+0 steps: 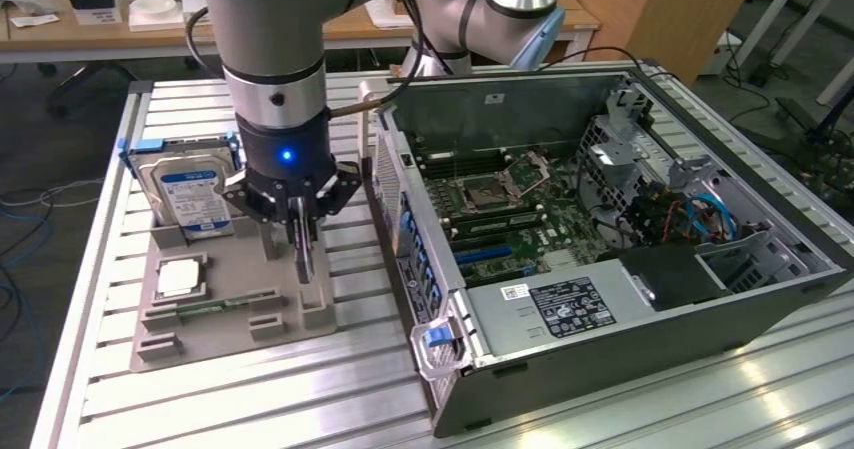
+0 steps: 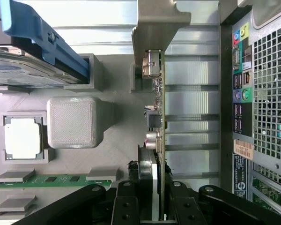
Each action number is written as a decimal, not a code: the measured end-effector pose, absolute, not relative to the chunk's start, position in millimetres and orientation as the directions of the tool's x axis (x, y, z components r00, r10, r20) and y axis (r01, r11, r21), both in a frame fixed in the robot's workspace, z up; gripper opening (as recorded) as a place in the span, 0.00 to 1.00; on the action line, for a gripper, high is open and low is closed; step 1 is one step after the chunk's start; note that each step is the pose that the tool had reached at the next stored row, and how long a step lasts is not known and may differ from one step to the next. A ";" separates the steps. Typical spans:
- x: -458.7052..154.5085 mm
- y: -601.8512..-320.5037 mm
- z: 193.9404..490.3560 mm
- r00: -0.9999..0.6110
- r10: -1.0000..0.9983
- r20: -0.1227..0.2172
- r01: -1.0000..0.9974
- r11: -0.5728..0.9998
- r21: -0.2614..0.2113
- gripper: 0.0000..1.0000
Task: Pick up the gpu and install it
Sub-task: 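Pick up the gpu and move the gpu toward the slot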
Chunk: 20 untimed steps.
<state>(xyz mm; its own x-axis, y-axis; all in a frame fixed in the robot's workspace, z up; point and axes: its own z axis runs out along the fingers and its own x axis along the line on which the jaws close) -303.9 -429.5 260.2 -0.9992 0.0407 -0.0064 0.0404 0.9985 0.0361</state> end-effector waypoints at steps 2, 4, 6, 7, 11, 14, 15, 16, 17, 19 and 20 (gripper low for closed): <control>-303.9 -429.5 261.0 -0.999 0.041 -0.006 0.040 0.999 0.036 0.28; -303.9 -429.5 261.8 -0.999 0.041 -0.006 0.040 0.999 0.036 0.28; -303.9 -429.5 262.4 -0.999 0.041 -0.006 0.040 0.999 0.036 0.28; -303.9 -429.5 262.8 -0.999 0.041 -0.006 0.040 0.999 0.036 0.28; -303.9 -429.5 263.9 -0.999 0.041 -0.006 0.040 0.999 0.036 0.28; -303.9 -429.5 265.3 -0.999 0.041 -0.006 0.040 0.999 0.036 0.28; -303.9 -429.5 265.8 -0.999 0.041 -0.006 0.040 0.999 0.036 0.28; -303.9 -429.5 266.3 -0.999 0.041 -0.006 0.040 0.999 0.036 0.28; -303.9 -429.5 266.8 -0.999 0.041 -0.006 0.040 0.999 0.036 0.28; -303.9 -429.5 267.6 -0.999 0.041 -0.007 0.040 0.999 0.036 0.28; -303.9 -429.5 267.7 -0.999 0.041 -0.007 0.040 0.999 0.036 0.28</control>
<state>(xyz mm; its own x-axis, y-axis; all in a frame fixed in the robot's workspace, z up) -303.9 -429.5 267.7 -0.9992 0.0406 -0.0066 0.0404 0.9985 0.0363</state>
